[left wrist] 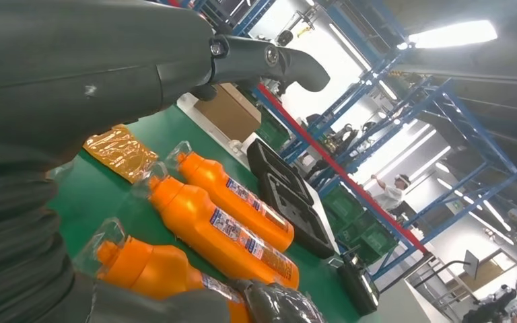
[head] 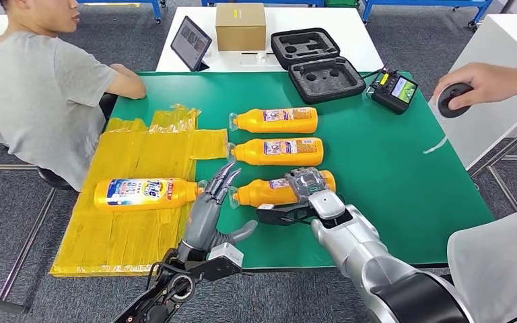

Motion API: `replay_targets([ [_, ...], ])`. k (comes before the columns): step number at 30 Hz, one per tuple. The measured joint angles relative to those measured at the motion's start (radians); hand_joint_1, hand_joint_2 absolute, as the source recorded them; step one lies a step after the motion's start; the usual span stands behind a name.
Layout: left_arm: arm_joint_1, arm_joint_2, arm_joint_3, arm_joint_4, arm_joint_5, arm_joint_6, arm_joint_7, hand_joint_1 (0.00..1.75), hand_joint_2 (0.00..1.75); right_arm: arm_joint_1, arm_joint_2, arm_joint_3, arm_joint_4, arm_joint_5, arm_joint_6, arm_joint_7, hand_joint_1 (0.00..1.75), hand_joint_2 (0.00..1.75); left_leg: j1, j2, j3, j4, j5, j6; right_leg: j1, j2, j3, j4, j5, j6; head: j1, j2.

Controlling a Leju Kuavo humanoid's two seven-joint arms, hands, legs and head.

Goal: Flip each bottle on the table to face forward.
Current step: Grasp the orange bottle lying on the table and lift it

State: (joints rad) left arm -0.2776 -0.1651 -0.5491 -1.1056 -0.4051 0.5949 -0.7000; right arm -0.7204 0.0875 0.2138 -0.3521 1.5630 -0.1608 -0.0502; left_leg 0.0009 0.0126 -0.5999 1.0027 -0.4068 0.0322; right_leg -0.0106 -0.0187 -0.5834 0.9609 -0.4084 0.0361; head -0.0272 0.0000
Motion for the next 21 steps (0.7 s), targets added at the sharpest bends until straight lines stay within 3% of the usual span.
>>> replay_targets([
  [9, -0.006, -0.008, -0.001, 0.013, -0.005, 0.005, 0.000, 0.00, 1.75, -0.006, -0.012, 0.030, 0.006, -0.024, 0.007, -0.032, 1.75, 1.75, 0.000, 0.000, 0.000, 0.000, 0.000, 0.000, 0.000, 0.000, 0.003, 0.000, 0.001, 0.000, 0.000, 0.000],
  [13, 0.001, -0.008, 0.000, 0.004, 0.021, 0.040, 0.000, 0.00, 1.75, 0.006, -0.016, -0.020, 0.006, -0.231, -0.022, -0.236, 1.75, 1.75, 0.000, 0.001, 0.000, 0.000, 0.000, 0.000, 0.000, 0.001, 0.004, 0.000, 0.001, 0.000, 0.001, 0.000],
  [18, 0.031, -0.011, 0.016, -0.083, 0.204, 0.100, 0.000, 0.00, 1.75, 0.030, -0.005, -0.151, 0.005, -0.510, -0.068, -0.493, 1.75, 1.75, 0.000, 0.006, 0.001, 0.000, -0.002, -0.001, 0.001, 0.005, 0.003, 0.000, 0.002, 0.000, 0.001, 0.000],
  [21, 0.059, -0.028, 0.053, -0.146, 0.288, 0.104, 0.000, 0.00, 1.75, 0.060, 0.014, -0.218, -0.008, -0.657, -0.088, -0.606, 1.75, 1.75, 0.001, 0.005, 0.000, 0.000, -0.001, -0.002, 0.002, 0.005, 0.002, 0.000, 0.001, 0.000, 0.000, 0.000],
])
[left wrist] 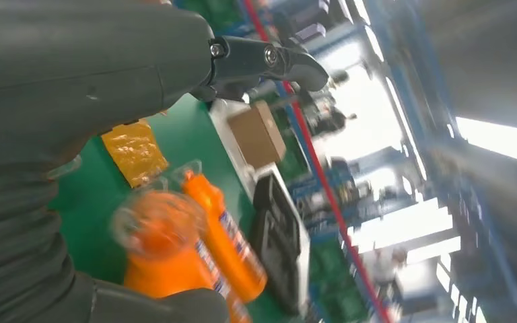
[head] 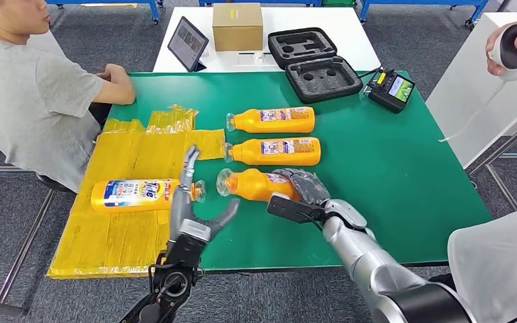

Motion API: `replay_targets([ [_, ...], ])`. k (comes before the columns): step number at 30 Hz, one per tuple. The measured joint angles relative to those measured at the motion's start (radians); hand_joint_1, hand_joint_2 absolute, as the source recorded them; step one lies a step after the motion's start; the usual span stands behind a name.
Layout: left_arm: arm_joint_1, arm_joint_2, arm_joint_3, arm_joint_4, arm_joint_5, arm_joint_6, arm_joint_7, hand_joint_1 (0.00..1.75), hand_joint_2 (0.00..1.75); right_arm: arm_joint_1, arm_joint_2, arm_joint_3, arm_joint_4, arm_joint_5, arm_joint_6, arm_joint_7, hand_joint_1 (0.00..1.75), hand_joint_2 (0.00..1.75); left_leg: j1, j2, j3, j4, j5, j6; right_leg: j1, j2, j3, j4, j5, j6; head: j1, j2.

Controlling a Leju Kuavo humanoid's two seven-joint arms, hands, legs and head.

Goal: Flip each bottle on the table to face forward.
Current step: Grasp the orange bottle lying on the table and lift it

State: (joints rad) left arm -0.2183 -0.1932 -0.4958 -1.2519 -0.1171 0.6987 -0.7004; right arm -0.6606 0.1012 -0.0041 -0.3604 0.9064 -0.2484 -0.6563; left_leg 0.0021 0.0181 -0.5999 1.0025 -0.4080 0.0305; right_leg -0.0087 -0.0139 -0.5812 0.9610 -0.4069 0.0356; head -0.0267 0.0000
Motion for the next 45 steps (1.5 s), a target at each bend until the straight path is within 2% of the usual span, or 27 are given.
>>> replay_targets([
  [5, 0.045, -0.058, 0.118, -0.093, -0.017, 0.001, 0.000, 0.00, 1.75, 0.067, 0.027, -0.024, -0.078, -0.233, -0.027, -0.040, 1.75, 1.75, 0.001, -0.001, -0.005, 0.000, 0.001, 0.000, 0.001, 0.000, -0.004, 0.000, 0.000, 0.000, 0.000, 0.000],
  [12, 0.079, -0.109, 0.219, -0.192, -0.050, -0.004, 0.005, 0.00, 1.75, 0.123, 0.028, 0.013, -0.150, -0.370, -0.082, -0.042, 1.75, 1.75, 0.000, -0.003, -0.012, 0.000, 0.001, 0.000, 0.000, -0.001, -0.010, 0.000, 0.000, 0.000, 0.000, 0.000],
  [16, 0.085, -0.119, 0.265, -0.217, 0.066, -0.048, 0.036, 0.00, 1.75, 0.164, 0.016, 0.048, -0.221, -0.481, -0.102, -0.042, 1.75, 1.75, 0.000, -0.004, -0.014, 0.000, 0.001, 0.000, 0.000, -0.002, -0.013, 0.000, 0.000, 0.000, 0.000, 0.000],
  [18, 0.076, -0.121, 0.260, -0.155, 0.191, -0.086, 0.015, 0.00, 1.75, 0.185, 0.009, 0.073, -0.269, -0.546, -0.108, -0.042, 1.75, 1.75, 0.000, -0.004, -0.015, 0.000, 0.001, 0.000, -0.001, -0.003, -0.014, 0.000, 0.000, 0.000, 0.000, 0.000],
  [20, 0.058, -0.122, 0.243, -0.067, 0.294, -0.164, 0.008, 0.00, 1.75, 0.201, 0.006, 0.102, -0.315, -0.595, -0.107, -0.042, 1.75, 1.75, 0.000, -0.004, -0.016, 0.000, 0.001, 0.000, -0.001, -0.003, -0.015, 0.000, 0.000, 0.000, 0.000, 0.000],
  [23, 0.024, -0.123, 0.196, 0.071, 0.371, -0.250, 0.008, 0.00, 1.75, 0.214, 0.006, 0.146, -0.367, -0.643, -0.089, -0.042, 1.75, 1.75, -0.001, -0.004, -0.016, 0.000, 0.001, 0.000, -0.001, -0.003, -0.015, 0.000, 0.000, 0.001, 0.000, 0.000],
  [31, -0.028, -0.129, 0.113, 0.281, 0.426, -0.297, 0.010, 0.00, 1.75, 0.219, 0.012, 0.216, -0.435, -0.681, -0.068, -0.043, 1.75, 1.75, 0.000, -0.004, -0.017, 0.000, 0.001, 0.000, -0.001, -0.003, -0.015, 0.000, 0.000, 0.001, 0.000, 0.000],
  [38, -0.039, -0.130, 0.082, 0.320, 0.424, -0.286, 0.005, 0.00, 1.75, 0.216, 0.018, 0.249, -0.456, -0.698, -0.042, -0.043, 1.75, 1.75, 0.000, -0.004, -0.018, 0.000, 0.001, 0.000, -0.001, -0.003, -0.015, 0.001, 0.000, 0.001, 0.000, 0.000],
  [45, -0.001, -0.129, 0.080, 0.160, 0.312, -0.246, -0.002, 0.00, 1.75, 0.183, 0.049, 0.288, -0.391, -0.701, -0.038, -0.043, 1.75, 1.75, 0.000, -0.005, -0.018, 0.000, 0.002, 0.001, 0.000, -0.004, -0.016, 0.001, 0.000, 0.000, 0.000, 0.000],
])
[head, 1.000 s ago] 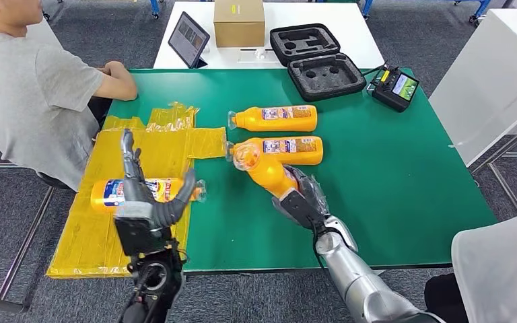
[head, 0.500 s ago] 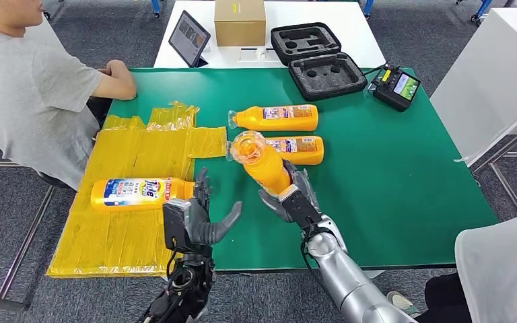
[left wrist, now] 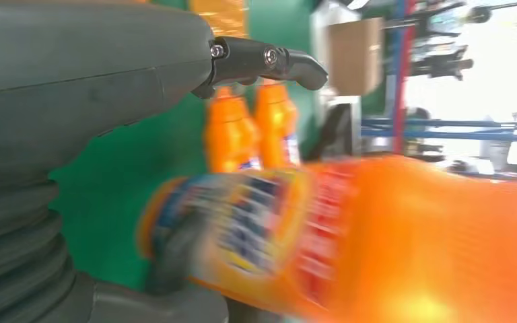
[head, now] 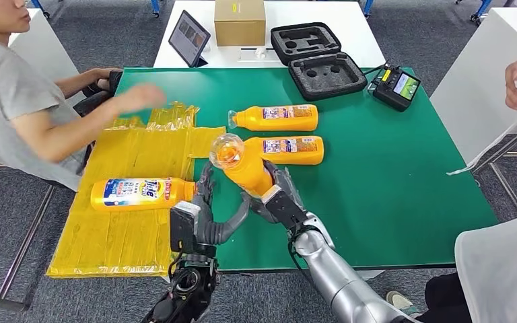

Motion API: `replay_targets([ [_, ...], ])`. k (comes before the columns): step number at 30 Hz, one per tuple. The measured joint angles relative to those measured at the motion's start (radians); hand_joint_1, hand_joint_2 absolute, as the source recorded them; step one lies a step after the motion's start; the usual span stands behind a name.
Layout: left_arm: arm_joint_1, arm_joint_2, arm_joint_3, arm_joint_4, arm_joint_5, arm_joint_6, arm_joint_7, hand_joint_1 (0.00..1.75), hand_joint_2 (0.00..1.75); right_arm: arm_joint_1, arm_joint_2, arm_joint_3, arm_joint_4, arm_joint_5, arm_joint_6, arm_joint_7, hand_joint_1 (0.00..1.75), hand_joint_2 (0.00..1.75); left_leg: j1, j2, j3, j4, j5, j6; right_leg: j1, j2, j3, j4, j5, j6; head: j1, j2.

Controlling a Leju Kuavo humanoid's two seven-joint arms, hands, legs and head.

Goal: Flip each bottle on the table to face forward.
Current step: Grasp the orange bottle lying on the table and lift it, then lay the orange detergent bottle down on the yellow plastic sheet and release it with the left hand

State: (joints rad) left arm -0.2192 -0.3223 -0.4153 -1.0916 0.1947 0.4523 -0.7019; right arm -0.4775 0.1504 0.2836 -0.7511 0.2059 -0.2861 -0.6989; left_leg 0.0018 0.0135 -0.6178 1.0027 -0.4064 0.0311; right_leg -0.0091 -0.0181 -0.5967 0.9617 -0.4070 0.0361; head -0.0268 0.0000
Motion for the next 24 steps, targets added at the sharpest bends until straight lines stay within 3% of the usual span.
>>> replay_targets([
  [14, 0.058, 0.003, 0.027, -0.190, -0.043, 0.005, 0.000, 0.00, 1.75, -0.017, 0.022, 0.037, 0.089, -0.012, -0.050, 0.000, 1.75, 1.75, 0.000, 0.000, 0.000, 0.000, 0.000, 0.000, 0.000, 0.000, 0.000, 0.000, 0.000, 0.000, 0.000, 0.000],
  [24, 0.047, 0.003, 0.008, -0.154, -0.033, 0.021, 0.000, 0.00, 1.75, -0.029, 0.051, 0.103, 0.128, -0.011, -0.102, 0.000, 1.75, 1.75, 0.000, 0.000, 0.000, 0.000, 0.000, 0.000, 0.000, 0.000, -0.001, 0.000, 0.000, 0.000, 0.000, 0.000],
])
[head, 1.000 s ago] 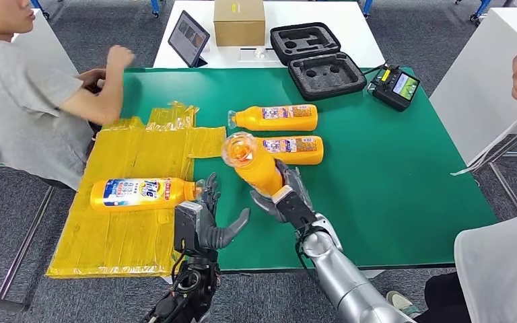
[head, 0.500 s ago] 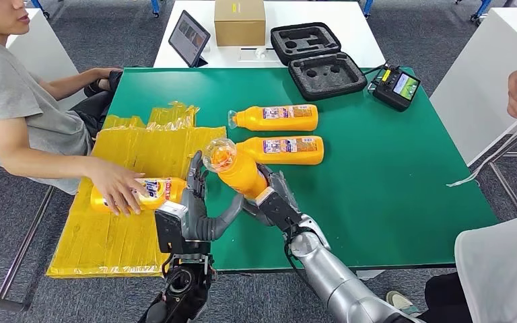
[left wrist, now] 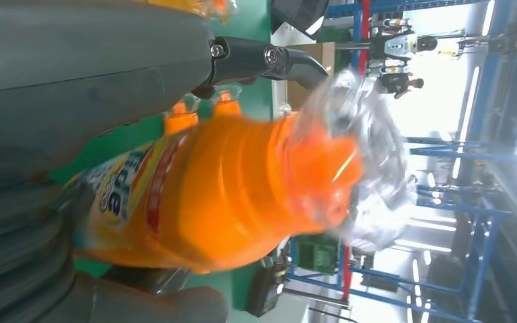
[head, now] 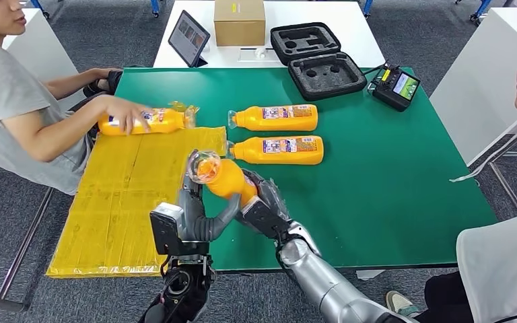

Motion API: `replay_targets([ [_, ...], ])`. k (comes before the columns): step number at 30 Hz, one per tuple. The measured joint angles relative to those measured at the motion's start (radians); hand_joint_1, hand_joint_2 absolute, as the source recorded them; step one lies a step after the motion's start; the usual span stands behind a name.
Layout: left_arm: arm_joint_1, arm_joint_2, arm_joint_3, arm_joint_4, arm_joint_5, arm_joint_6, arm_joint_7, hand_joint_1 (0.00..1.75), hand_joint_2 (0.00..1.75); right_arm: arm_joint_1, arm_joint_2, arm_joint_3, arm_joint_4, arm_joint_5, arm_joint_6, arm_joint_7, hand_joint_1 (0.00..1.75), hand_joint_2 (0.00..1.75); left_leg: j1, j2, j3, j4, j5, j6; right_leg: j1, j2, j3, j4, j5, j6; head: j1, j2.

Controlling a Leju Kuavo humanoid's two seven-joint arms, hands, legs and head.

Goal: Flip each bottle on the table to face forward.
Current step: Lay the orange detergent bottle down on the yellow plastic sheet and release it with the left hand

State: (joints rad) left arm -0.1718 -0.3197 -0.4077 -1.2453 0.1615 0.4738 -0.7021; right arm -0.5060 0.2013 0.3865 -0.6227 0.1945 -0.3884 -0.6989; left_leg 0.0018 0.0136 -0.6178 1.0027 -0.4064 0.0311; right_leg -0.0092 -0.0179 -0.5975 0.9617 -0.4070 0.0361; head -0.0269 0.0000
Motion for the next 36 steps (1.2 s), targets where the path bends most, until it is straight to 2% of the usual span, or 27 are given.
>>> replay_targets([
  [11, -0.007, 0.000, -0.015, 0.038, -0.029, 0.053, 0.001, 0.00, 1.75, -0.034, 0.016, 0.024, 0.034, -0.005, -0.001, 0.000, 1.75, 1.75, 0.000, 0.000, 0.000, 0.000, 0.000, 0.000, 0.000, 0.000, 0.000, 0.000, 0.000, 0.000, 0.000, 0.000],
  [29, -0.009, 0.000, -0.023, 0.048, -0.033, 0.054, 0.001, 0.00, 1.75, -0.050, 0.029, 0.036, 0.062, 0.019, -0.023, -0.002, 1.75, 1.75, 0.000, 0.000, 0.000, 0.000, 0.000, 0.000, 0.000, 0.000, 0.000, 0.000, 0.000, 0.000, 0.000, 0.000],
  [36, -0.012, -0.001, -0.006, 0.048, 0.010, 0.023, 0.000, 0.00, 1.75, -0.042, 0.040, 0.071, 0.062, 0.031, -0.035, -0.001, 1.75, 1.75, 0.000, 0.000, 0.000, 0.000, 0.000, 0.000, 0.000, 0.000, 0.000, 0.000, 0.000, 0.000, 0.000, 0.000],
])
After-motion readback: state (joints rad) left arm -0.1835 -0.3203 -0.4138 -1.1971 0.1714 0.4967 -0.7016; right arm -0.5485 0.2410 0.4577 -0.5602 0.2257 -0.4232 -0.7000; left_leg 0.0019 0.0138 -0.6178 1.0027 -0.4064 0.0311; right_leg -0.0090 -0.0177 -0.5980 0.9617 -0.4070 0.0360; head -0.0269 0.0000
